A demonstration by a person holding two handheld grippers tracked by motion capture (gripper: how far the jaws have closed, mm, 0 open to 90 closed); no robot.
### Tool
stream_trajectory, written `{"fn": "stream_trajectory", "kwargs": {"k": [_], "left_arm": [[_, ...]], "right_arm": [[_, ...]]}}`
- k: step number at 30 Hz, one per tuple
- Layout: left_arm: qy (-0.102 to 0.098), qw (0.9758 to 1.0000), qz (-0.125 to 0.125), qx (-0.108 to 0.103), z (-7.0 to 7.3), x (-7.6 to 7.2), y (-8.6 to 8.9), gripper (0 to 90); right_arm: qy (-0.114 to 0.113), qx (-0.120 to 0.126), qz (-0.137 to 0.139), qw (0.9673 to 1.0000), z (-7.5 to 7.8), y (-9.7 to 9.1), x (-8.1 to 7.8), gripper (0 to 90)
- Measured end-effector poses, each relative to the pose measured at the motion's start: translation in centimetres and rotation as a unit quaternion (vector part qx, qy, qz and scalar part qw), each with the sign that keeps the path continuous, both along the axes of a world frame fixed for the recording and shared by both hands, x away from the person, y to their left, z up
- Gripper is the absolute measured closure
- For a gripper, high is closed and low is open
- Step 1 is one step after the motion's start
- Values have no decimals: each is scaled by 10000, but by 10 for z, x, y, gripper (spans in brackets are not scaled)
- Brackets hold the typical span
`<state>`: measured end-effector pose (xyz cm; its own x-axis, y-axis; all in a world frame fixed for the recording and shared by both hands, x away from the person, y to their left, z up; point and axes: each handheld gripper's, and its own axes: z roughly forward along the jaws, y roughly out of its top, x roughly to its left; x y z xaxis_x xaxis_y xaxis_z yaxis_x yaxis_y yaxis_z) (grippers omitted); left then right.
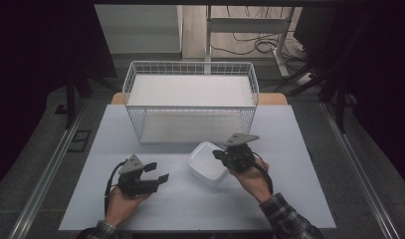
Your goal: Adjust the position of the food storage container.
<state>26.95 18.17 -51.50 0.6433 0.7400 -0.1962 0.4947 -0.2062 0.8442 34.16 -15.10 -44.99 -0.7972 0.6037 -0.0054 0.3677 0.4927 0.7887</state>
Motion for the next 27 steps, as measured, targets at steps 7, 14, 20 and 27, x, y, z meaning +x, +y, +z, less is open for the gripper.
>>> {"fn": "stream_trajectory", "kwargs": {"k": [7, 14, 20, 27], "left_arm": [[0, 9998, -51, 177, -4, 53, -21, 743], [-99, 9994, -246, 227, -8, 81, -62, 866], [12, 9979, -405, 498, -11, 74, -74, 894], [174, 9961, -521, 685, -6, 46, -70, 888]], "right_arm": [[296, 308, -643, 9970, -21, -57, -12, 890], [591, -10, -913, 9941, -42, -59, -6, 888], [712, -121, -850, 9938, -52, -48, -3, 886], [858, 114, -786, 9931, -54, -45, 0, 884]]}}
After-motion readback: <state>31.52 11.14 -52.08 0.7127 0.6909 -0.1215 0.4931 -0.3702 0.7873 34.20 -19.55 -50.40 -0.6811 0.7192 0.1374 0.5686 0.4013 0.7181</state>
